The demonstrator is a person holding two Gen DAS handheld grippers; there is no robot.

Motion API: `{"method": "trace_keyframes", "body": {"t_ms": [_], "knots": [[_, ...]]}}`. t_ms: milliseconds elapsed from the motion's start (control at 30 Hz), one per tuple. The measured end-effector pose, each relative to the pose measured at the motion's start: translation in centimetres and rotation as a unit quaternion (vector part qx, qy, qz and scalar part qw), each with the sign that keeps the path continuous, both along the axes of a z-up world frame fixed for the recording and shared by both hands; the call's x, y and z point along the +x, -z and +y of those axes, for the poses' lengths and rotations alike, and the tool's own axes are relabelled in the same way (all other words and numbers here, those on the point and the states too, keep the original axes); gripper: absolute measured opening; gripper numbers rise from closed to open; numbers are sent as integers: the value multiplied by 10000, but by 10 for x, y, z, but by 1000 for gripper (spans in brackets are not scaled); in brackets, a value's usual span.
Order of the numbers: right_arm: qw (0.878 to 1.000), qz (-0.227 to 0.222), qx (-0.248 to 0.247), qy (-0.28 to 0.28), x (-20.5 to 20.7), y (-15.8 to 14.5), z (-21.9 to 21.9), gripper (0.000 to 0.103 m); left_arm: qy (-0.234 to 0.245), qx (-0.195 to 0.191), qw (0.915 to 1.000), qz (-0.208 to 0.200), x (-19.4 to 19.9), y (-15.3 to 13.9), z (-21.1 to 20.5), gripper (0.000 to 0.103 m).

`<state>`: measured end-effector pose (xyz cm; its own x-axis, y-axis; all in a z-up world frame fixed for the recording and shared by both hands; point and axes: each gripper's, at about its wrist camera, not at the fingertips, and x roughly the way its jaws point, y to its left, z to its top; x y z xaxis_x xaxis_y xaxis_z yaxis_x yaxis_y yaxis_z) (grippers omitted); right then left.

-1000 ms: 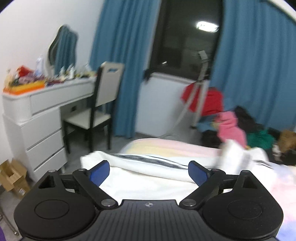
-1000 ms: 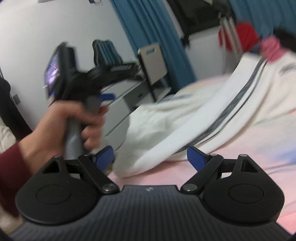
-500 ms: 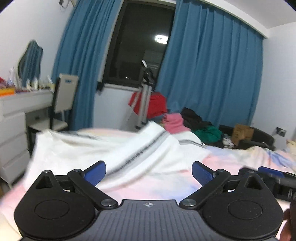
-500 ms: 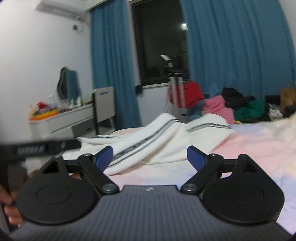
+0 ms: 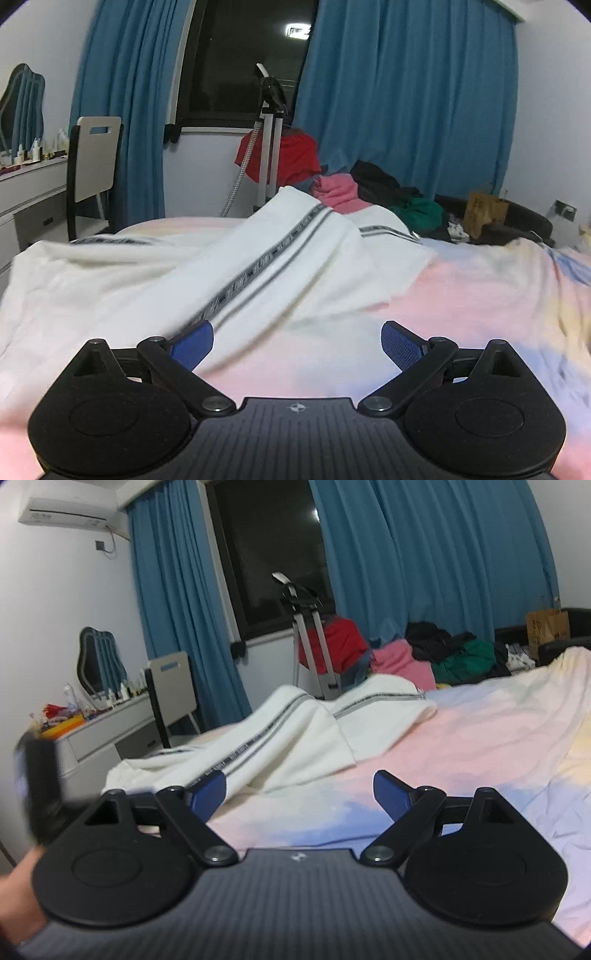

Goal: Fold clothes

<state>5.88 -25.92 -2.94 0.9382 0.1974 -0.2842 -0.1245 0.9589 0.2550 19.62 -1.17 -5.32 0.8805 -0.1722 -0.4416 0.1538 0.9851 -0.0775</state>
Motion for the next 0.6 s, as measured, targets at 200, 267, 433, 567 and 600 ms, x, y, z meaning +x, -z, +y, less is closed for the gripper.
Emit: {"method": "trace_keyframes", "body": {"t_ms": [200,267,433,567,600], "knots": [[9987,358,352,34,29,17,-17,88,-493,262,9981,-265,135,-8,-7,97],[9974,529,486,74,44,27,-24,88,-479,-9,9986,-239,178,-10,-6,97],[9894,1028,1019,151,86,59,-41,88,-376,-469,9982,26,264,-2,-6,88],[9824,1296,1318,279,109,80,-53,88,-383,-458,9972,442,300,11,-12,51],[9805,1357,1384,327,113,85,-56,88,-347,-401,9974,481,303,13,-14,44]]}}
